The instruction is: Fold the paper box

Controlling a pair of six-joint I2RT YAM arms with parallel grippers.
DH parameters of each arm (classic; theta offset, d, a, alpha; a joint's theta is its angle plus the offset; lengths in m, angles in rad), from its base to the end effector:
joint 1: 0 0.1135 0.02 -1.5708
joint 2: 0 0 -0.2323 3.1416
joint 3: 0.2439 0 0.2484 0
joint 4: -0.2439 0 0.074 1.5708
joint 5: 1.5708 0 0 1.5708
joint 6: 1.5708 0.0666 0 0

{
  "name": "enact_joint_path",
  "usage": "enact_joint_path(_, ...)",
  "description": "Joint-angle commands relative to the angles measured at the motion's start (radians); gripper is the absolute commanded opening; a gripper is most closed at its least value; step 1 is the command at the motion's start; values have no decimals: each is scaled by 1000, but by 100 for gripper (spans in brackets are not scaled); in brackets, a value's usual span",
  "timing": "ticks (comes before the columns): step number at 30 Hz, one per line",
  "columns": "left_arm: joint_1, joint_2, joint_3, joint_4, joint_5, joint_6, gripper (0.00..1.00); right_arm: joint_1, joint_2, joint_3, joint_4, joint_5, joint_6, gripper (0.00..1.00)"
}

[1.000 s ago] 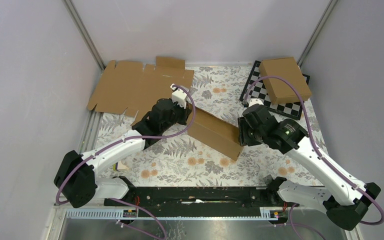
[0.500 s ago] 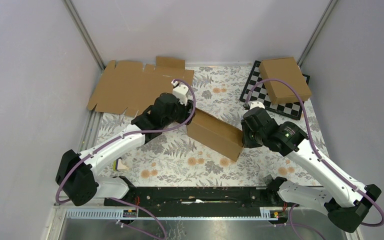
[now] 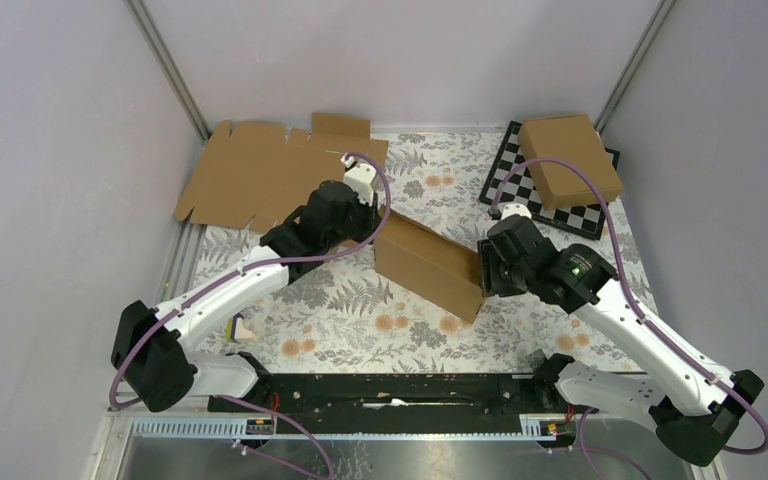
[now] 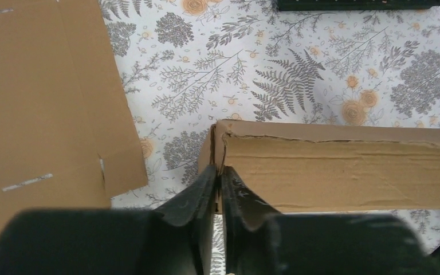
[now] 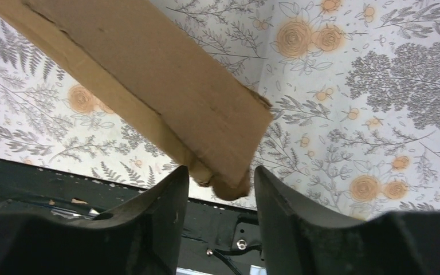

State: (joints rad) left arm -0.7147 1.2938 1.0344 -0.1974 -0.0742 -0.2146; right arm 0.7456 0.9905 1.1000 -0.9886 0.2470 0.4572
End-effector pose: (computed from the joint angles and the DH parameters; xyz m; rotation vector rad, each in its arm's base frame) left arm 0.2531 -0.2131 0.2712 0.4645 2.0113 -0.5075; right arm 0.1683 0.1333 0.2870 -0.2413 2.4170 0.2463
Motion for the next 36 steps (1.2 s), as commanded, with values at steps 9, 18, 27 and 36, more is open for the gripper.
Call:
enact_joint_path(9,-5,-6,31,8,-64,18,0,2,-57,96,-62,129,101,47)
enact_joint_path(18,-4,-25,-9,35,-49,13,0,2,-68,57,-51,110,139,2)
enact_joint_path(27,-9,-92,-150,125,-26,-12,0,3,-75,-5,-33,53,153,2)
enact_joint_path(36,-23,-87,-229,178,-21,-45,0,2,-90,-99,31,9,170,24)
